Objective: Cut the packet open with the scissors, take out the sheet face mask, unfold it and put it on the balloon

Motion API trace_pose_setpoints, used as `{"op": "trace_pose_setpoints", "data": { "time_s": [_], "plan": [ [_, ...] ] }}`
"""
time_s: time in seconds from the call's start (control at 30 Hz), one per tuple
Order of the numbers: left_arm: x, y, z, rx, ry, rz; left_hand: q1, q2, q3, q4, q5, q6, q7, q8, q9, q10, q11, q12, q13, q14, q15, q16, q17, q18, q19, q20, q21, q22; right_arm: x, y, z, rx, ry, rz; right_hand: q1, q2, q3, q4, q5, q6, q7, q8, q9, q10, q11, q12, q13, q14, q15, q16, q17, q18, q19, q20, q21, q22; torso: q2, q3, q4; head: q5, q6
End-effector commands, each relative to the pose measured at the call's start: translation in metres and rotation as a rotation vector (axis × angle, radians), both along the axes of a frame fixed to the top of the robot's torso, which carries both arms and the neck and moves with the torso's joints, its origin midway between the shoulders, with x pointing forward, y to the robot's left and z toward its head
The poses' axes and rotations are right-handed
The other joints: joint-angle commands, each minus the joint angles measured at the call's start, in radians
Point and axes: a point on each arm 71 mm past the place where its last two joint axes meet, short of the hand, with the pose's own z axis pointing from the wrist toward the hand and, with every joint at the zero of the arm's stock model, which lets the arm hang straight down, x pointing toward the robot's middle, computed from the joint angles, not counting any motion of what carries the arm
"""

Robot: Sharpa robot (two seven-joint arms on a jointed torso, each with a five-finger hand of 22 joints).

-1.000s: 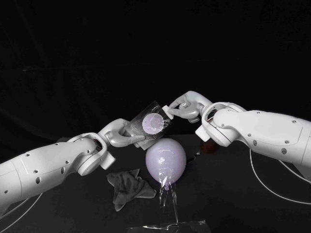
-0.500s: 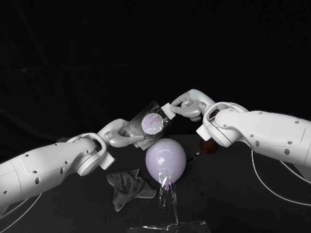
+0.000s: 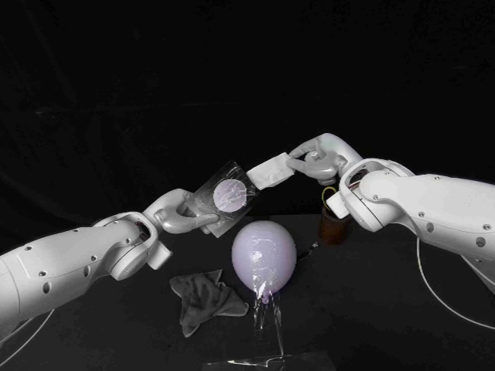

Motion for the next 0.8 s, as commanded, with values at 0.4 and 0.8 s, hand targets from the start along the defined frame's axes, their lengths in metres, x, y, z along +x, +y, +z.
{"op": "trace_pose_setpoints", "data": {
  "time_s": [0.4,0.8],
  "plan": [
    [-0.019,0.029,0.003,-0.053,0.049,-0.129,-0.007,-0.004,0.027,-0.018,0.003,-0.002,0.0,0.007,0.053,0.0,0.004,0.0,-0.002,-0.01,-0.002,0.0,0.004,0.006,-0.011,0.002,0.005,0.004,-0.002,-0.017,0.009,0.033,-0.04,-0.047,-0.005,-0.006,0.004,-0.01,0.005,0.016,-0.017,0.065,0.04,0.041,-0.034,0.005,0.12,0.105,-0.008,0.003,0.263,-0.01,0.002,-0.006,0.005,0.13,-0.002,-0.0017,0.0011,0.032,-0.018],
    [-0.054,0.057,-0.004,-0.009,0.16,-0.209,-0.008,-0.005,0.027,-0.019,0.003,-0.002,-0.001,0.008,0.055,-0.002,0.003,-0.001,-0.002,-0.011,-0.002,0.0,0.005,0.005,-0.014,0.003,0.006,0.005,-0.002,-0.032,0.008,0.028,-0.031,-0.073,-0.005,-0.006,0.004,-0.01,0.005,0.016,-0.017,0.065,0.04,0.041,-0.034,0.005,0.12,0.105,-0.008,0.003,0.263,-0.01,0.002,-0.006,0.005,0.13,-0.011,-0.0055,0.0042,0.069,-0.075]
  ]
}}
